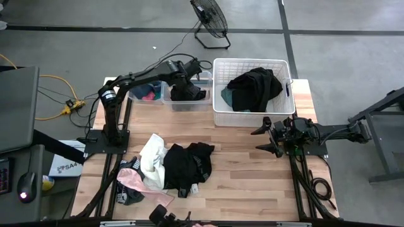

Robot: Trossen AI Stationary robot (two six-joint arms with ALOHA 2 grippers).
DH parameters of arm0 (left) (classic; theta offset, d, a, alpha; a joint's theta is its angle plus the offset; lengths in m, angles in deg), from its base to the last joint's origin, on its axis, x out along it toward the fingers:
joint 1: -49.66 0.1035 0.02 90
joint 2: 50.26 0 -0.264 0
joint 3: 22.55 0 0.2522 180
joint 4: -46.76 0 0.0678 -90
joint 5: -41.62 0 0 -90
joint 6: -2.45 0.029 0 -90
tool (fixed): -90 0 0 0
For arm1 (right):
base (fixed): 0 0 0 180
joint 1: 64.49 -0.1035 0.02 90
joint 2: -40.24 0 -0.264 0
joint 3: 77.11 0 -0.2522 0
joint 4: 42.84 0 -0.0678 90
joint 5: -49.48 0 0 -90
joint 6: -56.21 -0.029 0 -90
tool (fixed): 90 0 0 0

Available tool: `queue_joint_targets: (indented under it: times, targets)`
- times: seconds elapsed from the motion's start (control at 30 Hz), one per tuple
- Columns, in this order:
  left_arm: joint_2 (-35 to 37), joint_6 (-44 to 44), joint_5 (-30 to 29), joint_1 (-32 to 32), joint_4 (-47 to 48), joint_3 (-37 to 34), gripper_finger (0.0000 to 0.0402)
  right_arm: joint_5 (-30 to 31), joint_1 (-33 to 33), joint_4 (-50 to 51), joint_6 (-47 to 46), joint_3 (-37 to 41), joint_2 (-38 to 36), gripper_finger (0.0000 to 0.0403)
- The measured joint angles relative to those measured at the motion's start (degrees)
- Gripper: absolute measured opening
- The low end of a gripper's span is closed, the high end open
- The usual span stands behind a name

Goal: Pick & Place Cloths
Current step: Put the top black boxer into the right transparent bin, then put the bottom black boxer into the right transparent bin

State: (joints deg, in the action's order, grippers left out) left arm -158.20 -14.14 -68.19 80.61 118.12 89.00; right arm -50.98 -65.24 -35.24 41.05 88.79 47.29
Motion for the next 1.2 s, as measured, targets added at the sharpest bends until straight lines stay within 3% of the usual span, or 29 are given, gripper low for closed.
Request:
queue_joint_targets:
  times: [0.33,0.53,0.67,0.87,1.2]
  targets:
    - [4.39,2.44,-4.32,-0.23,-0.52,-0.07,0.0215,0.00,0.00,-0.02,0.00,0.00,0.02,0.0318]
    - [7.31,2.37,-4.32,-0.40,0.01,-0.04,0.0248,0.00,0.01,-0.01,0.00,0.01,0.02,0.0318]
    - [9.48,3.29,-2.96,-1.88,0.89,-0.04,0.0230,0.00,0.02,0.00,0.00,0.00,0.02,0.0318]
    - [13.33,6.12,-1.50,-6.50,1.18,-0.03,0.0164,0.00,0.00,0.00,0.00,0.00,0.01,0.0318]
    - [16.30,4.17,-1.48,-22.28,12.88,0.02,0.0028,0.00,0.00,0.00,0.00,0.00,0.00,0.0318]
